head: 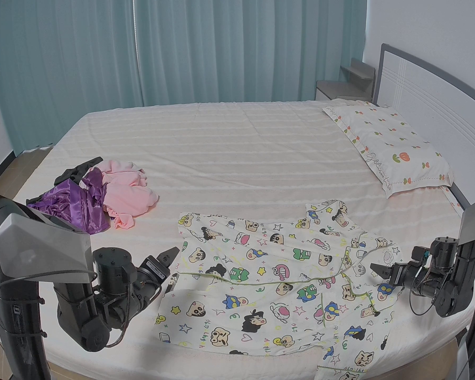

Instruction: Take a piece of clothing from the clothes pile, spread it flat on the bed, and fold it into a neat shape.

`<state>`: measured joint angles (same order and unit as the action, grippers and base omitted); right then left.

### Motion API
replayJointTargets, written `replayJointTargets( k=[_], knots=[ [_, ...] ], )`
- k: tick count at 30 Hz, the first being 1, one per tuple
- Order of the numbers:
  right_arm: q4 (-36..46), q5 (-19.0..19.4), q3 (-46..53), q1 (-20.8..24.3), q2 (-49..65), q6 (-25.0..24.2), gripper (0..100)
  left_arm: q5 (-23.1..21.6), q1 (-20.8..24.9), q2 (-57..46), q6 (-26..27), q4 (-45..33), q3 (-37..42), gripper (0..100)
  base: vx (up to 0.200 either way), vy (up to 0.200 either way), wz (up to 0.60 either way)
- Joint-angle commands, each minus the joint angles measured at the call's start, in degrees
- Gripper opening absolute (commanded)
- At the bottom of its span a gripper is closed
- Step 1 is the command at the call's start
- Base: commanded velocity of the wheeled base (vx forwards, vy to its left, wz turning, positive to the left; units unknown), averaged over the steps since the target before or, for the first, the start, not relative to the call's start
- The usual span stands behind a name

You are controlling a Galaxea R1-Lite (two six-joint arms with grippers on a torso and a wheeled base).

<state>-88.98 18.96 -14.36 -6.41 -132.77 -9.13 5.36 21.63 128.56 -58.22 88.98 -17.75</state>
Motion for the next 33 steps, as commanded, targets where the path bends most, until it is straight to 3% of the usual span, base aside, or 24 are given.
replayJointTargets(
  k=[1,5,12,27,33],
  knots=[
    [-1.02,0.03,0.12,0.00,-0.39,-0.01,100,-9.06,-4.75,0.81,4.08,0.85,2.10,100,0.000,0.000,0.00],
    [-1.02,0.03,0.12,0.00,-0.47,-0.01,100,-14.77,-7.92,4.06,11.90,0.76,2.54,100,0.000,0.000,0.00],
    [-1.02,0.03,0.03,0.17,-0.83,-0.01,100,-23.73,-8.44,8.64,19.20,0.85,3.42,100,0.000,0.000,0.00],
    [-1.02,0.03,-0.23,0.26,-1.53,-0.01,100,-24.35,-6.33,9.95,21.57,0.76,2.46,100,0.000,0.000,0.00],
    [-1.02,0.03,-0.14,0.17,-1.53,-0.01,100,-23.91,-7.39,9.78,25.09,0.76,2.98,100,0.000,0.000,0.00]
  ],
)
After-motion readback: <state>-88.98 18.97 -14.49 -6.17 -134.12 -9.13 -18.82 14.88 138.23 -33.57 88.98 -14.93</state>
